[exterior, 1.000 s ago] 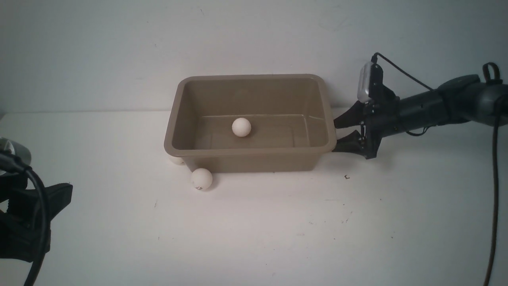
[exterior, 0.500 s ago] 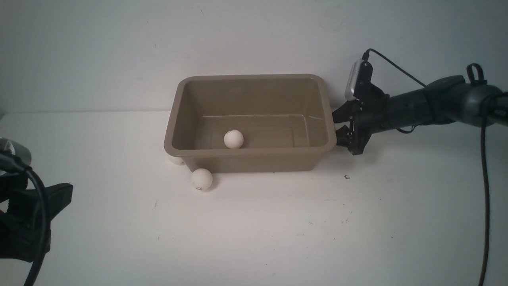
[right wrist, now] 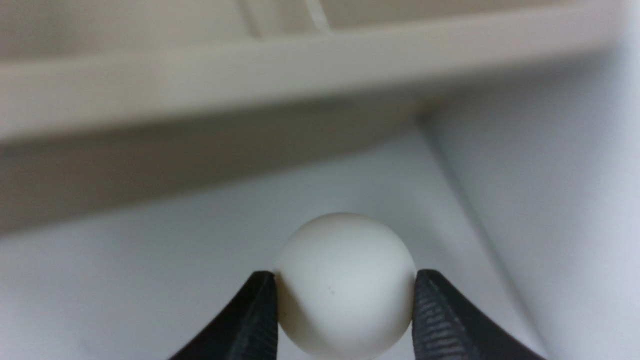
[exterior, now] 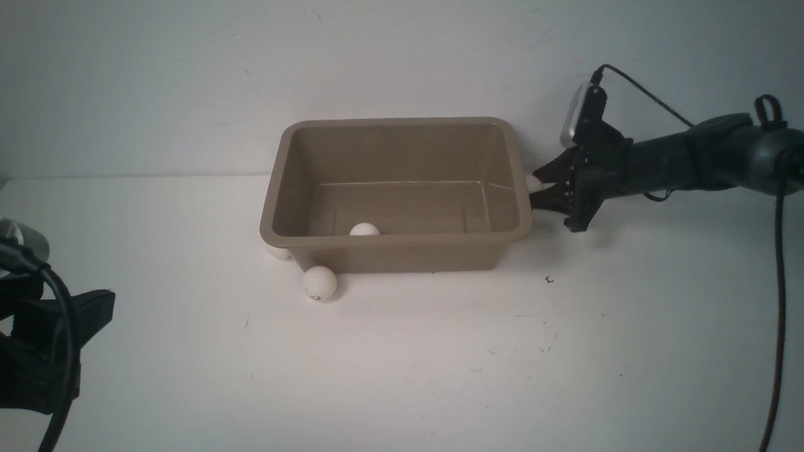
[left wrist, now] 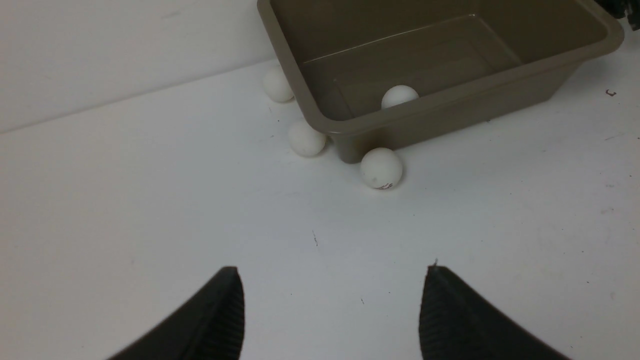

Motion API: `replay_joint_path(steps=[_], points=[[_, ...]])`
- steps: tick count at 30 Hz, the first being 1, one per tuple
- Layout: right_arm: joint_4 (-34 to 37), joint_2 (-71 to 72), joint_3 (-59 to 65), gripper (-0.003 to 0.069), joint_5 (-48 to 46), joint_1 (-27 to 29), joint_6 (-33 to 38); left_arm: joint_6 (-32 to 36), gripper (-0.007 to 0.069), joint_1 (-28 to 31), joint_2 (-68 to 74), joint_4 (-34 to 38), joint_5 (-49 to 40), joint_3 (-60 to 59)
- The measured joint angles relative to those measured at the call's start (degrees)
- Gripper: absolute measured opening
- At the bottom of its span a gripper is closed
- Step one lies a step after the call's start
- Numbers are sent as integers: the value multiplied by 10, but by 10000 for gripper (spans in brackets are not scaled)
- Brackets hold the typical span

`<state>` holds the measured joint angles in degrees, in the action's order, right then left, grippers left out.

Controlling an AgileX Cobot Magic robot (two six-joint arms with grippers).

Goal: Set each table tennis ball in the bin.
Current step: Use the right arm to clamp the table tennis ball closest to it, then use the right arm to put the table tennis ball into the box

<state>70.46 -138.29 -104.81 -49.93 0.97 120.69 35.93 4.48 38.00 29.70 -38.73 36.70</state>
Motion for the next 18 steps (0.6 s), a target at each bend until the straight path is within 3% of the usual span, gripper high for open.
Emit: replay_joint_path(steps=[5, 8, 18], points=[[-3, 50, 0, 316, -99, 63, -51, 0, 426, 0, 0, 0, 0, 0], [-1, 70, 0, 316, -156, 67, -65, 0, 426, 0, 0, 0, 0, 0], [-10, 74, 0, 316, -151, -48, -70, 0, 426, 0, 0, 0, 0, 0]])
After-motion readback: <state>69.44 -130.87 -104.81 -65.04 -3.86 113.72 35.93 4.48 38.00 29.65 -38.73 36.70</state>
